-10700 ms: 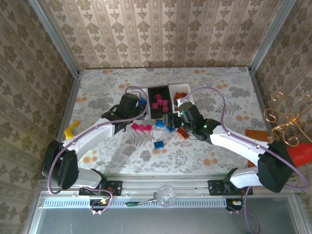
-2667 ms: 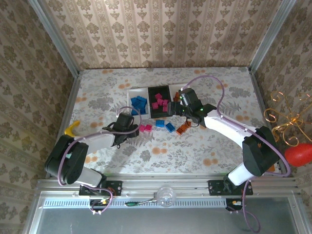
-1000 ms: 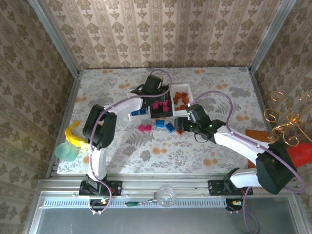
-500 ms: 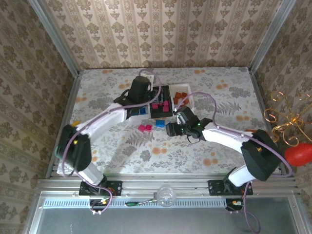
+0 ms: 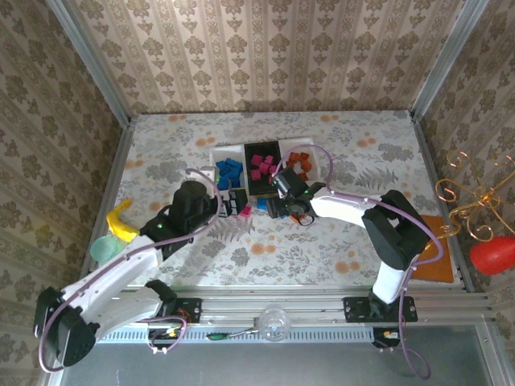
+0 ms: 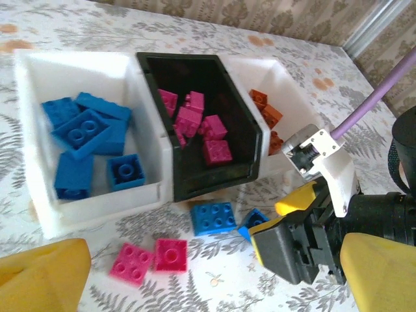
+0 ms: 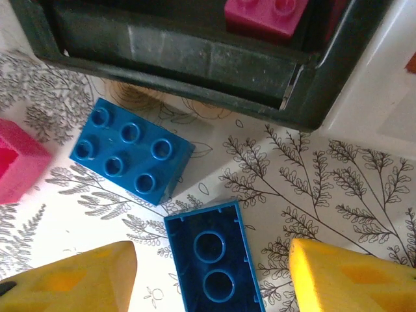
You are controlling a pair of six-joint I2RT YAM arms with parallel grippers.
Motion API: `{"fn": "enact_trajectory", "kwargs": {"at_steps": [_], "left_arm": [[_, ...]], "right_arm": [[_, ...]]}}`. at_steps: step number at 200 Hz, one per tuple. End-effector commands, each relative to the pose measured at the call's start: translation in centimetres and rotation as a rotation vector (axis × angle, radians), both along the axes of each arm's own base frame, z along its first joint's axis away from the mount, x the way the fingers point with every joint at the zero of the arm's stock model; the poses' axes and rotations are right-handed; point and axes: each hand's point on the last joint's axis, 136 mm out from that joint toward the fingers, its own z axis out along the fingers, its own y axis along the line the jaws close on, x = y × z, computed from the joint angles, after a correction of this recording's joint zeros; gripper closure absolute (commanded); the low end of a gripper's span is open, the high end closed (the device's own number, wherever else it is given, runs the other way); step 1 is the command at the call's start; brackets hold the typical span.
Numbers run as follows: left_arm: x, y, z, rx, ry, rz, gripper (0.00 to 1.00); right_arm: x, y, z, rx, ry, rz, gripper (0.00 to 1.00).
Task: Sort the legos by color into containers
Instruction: Pick up the lego from the center of the table, then place the lego in the container.
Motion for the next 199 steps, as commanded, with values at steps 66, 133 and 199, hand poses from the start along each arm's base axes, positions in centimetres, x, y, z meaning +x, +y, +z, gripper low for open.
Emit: {"fn": "enact_trajectory", "kwargs": {"at_steps": [66, 133, 199], "left_arm": [[-1.8, 5.5, -2.6, 0.064, 0.026, 0.154, 0.00], [-2.7, 7.8, -5.8, 0.089, 0.083, 0.221, 0.00], [-3.9, 8.5, -8.4, 0.100, 0.183, 0.237, 0.00]], "right_arm": [[-3.2, 0.0, -3.1, -0.092, 0.088, 0.054, 0.59], [-5.5, 4.8, 6.5, 0.206, 0.016, 0.219, 0.72], [1.7, 12.6, 13.1, 0.318, -0.127, 0.241, 0.71]]}}
